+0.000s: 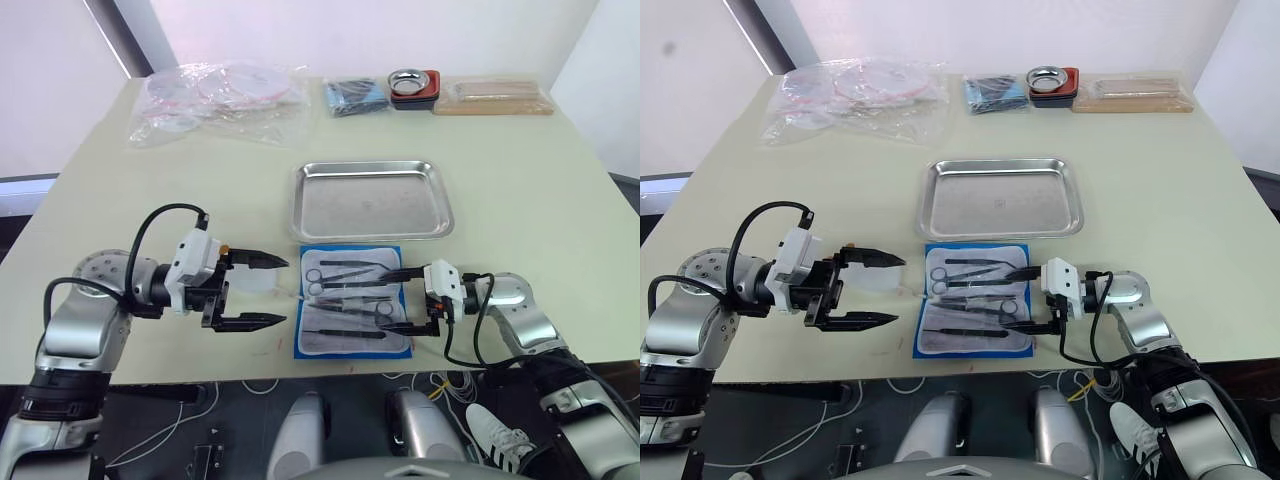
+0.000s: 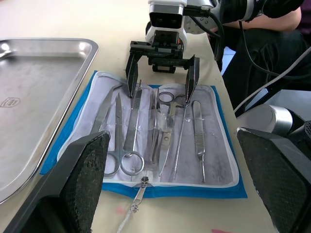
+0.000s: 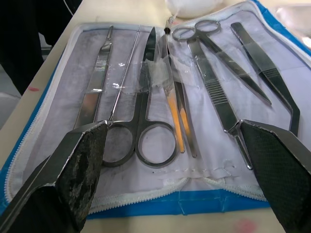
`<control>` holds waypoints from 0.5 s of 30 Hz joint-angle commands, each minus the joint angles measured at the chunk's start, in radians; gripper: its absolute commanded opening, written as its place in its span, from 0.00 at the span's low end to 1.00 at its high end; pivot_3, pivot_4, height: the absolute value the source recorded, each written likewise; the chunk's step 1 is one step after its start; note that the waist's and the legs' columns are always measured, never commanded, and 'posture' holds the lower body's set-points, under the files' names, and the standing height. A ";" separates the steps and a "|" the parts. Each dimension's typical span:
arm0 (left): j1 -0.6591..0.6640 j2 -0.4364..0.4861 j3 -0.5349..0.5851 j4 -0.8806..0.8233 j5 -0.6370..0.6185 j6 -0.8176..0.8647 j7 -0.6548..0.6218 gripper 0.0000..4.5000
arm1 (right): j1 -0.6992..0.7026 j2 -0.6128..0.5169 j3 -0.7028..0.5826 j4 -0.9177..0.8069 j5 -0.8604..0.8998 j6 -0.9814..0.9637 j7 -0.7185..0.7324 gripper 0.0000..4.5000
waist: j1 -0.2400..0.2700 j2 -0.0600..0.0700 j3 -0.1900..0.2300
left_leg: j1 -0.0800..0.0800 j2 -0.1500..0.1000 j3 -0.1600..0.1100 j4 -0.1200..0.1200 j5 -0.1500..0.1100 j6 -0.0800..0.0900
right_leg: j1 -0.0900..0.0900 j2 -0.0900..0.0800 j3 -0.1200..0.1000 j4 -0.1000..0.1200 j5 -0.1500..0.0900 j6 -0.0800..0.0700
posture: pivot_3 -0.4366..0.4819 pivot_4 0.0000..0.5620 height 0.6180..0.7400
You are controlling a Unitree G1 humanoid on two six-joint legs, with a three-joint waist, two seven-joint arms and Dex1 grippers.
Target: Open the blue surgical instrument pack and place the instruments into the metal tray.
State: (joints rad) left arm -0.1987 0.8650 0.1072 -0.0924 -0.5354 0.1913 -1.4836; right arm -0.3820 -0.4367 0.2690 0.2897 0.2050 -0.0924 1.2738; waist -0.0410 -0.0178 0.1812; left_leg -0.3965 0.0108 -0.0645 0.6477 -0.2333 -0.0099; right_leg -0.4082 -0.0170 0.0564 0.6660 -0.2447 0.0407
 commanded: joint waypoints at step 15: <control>-0.091 -0.027 -0.030 0.090 0.052 -0.065 0.008 0.98 | 0.003 -0.019 0.089 0.099 -0.101 0.092 -0.039 1.00 | 0.000 -0.004 -0.004 | 0.016 0.000 0.000 0.000 0.000 0.000 | 0.016 0.000 0.000 -0.001 -0.004 0.000 | 0.48 0.27 1.00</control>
State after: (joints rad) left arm -0.2712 0.8464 0.0821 -0.0208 -0.4969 0.1514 -1.4788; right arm -0.4160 -0.4492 0.3085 0.3068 0.1856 -0.0286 1.2581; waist -0.0410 -0.0219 0.1773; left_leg -0.3798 0.0112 -0.0640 0.6482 -0.2334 -0.0098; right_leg -0.3918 -0.0170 0.0566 0.6651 -0.2491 0.0404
